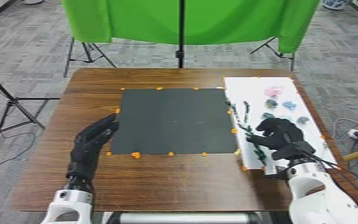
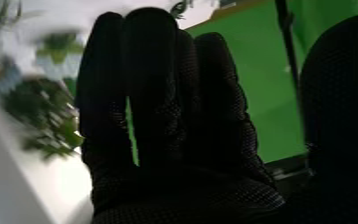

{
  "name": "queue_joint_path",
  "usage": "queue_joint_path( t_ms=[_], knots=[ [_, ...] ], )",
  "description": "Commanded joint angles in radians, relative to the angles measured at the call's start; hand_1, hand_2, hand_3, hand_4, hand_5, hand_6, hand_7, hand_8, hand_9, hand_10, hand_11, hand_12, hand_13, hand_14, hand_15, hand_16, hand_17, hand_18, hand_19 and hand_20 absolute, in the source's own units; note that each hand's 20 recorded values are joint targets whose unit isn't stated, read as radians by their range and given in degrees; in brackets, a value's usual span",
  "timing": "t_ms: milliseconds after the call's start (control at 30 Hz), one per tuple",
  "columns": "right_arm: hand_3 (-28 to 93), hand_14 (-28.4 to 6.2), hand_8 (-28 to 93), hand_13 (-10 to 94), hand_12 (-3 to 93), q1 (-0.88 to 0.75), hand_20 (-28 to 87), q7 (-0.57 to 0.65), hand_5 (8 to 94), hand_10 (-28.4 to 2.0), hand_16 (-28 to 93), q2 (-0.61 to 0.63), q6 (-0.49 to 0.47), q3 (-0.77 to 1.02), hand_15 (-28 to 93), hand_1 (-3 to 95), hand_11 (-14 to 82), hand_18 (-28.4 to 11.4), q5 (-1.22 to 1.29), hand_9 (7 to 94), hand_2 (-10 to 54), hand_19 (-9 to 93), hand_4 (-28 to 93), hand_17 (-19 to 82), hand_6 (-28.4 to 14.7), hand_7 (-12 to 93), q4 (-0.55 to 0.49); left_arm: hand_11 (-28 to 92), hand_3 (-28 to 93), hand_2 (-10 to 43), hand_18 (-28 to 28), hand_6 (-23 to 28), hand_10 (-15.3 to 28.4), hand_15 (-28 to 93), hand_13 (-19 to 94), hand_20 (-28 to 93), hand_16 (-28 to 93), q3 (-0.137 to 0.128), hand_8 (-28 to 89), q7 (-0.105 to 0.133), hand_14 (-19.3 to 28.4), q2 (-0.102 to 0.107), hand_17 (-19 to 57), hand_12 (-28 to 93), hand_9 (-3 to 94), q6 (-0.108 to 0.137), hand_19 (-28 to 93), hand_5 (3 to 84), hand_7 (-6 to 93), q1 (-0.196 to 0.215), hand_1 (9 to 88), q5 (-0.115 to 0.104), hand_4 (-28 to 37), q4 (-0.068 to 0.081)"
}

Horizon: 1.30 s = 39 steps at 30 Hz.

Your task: Arrange flowers

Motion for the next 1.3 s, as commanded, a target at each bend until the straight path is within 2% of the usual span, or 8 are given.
queue_joint_path(
  t_ms=[33, 300, 667, 700, 800, 900, 1100, 1300],
  knots=[
    [59, -8.8, -7, 71, 31.0, 0.083, 51, 0.041, 58.8, -16.1, 26, 0.02, -0.056, -0.081, 58, 35.7, 34.2, -21.1, -0.273, 58.1, -9.5, 75, -28, 38, -4.0, 31, 0.064, 17, 59, -9.5, 11.1, 3.7, 12.6, 19, 29, 20, 2, 0.001, -6, -0.02, 15.1, 0.001, 2.6, 14, 43.4, -0.013, 6, 46.9, 11.8, 0.015, 37.0, 0.002, -13.9, 0.007],
    [62, -7.8, -7, 73, 34.4, 0.139, 52, 0.09, 61.1, -15.6, 27, 0.025, -0.108, -0.166, 61, 35.7, 44.3, -21.1, -0.29, 60.5, -9.5, 79, -28, 40, -4.2, 35, 0.119, 17, 59, -9.5, 11.1, 3.8, 12.5, 19, 29, 20, 2, -0.015, -6, -0.029, 15.2, 0.0, 2.4, 14, 43.1, -0.025, 6, 46.7, 11.5, 0.013, 37.1, 0.01, -14.0, 0.004],
    [62, -2.9, -7, 84, 32.2, 0.139, 48, 0.104, 70.6, -14.1, 29, 0.029, -0.195, -0.189, 58, 40.2, 40.7, -18.3, -0.265, 74.1, -9.5, 86, -27, 50, -1.5, 38, 0.13, 17, 59, -9.5, 11.1, 3.5, 12.4, 18, 29, 20, 3, -0.023, -6, -0.052, 15.2, -0.002, 2.3, 14, 42.8, -0.044, 5, 46.2, 11.3, 0.02, 36.9, 0.018, -14.3, 0.0],
    [59, -2.4, 6, 85, 32.0, 0.137, 46, 0.1, 71.0, -14.0, 30, 0.031, -0.202, -0.192, 57, 42.5, 40.4, -17.9, -0.26, 75.2, -9.5, 87, -24, 51, -1.0, 36, 0.129, 17, 59, -9.5, 11.1, 3.5, 12.4, 18, 29, 20, 3, -0.022, -6, -0.052, 15.2, -0.001, 2.2, 14, 42.8, -0.046, 5, 46.2, 11.3, 0.017, 36.9, 0.017, -14.3, 0.002],
    [-21, -0.9, 23, 89, 31.6, 0.152, 41, 0.073, 75.5, -12.9, 31, 0.033, -0.212, -0.211, 55, 77.1, 38.9, -16.4, -0.25, 79.7, -9.5, 90, 31, 55, 0.6, 33, 0.137, 16, 59, -9.5, 11.2, 3.5, 12.4, 18, 29, 20, 3, -0.023, -6, -0.056, 15.3, -0.002, 2.2, 14, 42.7, -0.048, 5, 46.2, 11.3, 0.013, 37.0, 0.018, -14.3, 0.003],
    [-28, 0.2, 23, 93, 41.9, 0.171, 37, 0.073, 79.8, -10.2, 32, 0.036, -0.243, -0.221, 53, 83.5, 29.9, -15.3, -0.222, 85.9, -9.5, 92, 48, 58, 1.9, 32, 0.132, 16, 59, -9.5, 11.2, 3.5, 12.4, 18, 29, 20, 3, -0.026, -6, -0.058, 15.3, 0.0, 2.1, 14, 42.7, -0.043, 5, 46.2, 11.4, 0.013, 37.0, 0.015, -14.2, 0.002],
    [-28, 1.3, 25, 94, 45.5, 0.194, 35, 0.082, 80.8, -8.4, 32, 0.042, -0.278, -0.185, 54, 85.1, 27.0, -14.1, -0.11, 88.2, -9.5, 93, 53, 61, 2.3, 32, 0.112, 16, 59, -9.5, 11.2, 3.4, 12.3, 18, 29, 20, 3, -0.037, -6, -0.059, 15.3, 0.003, 2.2, 14, 42.8, -0.034, 5, 46.3, 11.5, 0.019, 36.7, -0.001, -14.3, 0.0],
    [-26, 1.6, 27, 94, 46.2, 0.207, 35, 0.099, 80.0, -8.0, 31, 0.04, -0.204, -0.109, 56, 84.5, 27.3, -13.5, -0.012, 88.3, -9.5, 93, 56, 62, 2.0, 32, 0.064, 16, 59, -9.5, 11.2, 3.3, 12.3, 18, 30, 20, 3, -0.044, -6, -0.056, 15.2, 0.011, 2.2, 14, 42.8, -0.039, 5, 46.1, 11.6, 0.016, 36.5, -0.014, -14.4, 0.001]
  ],
)
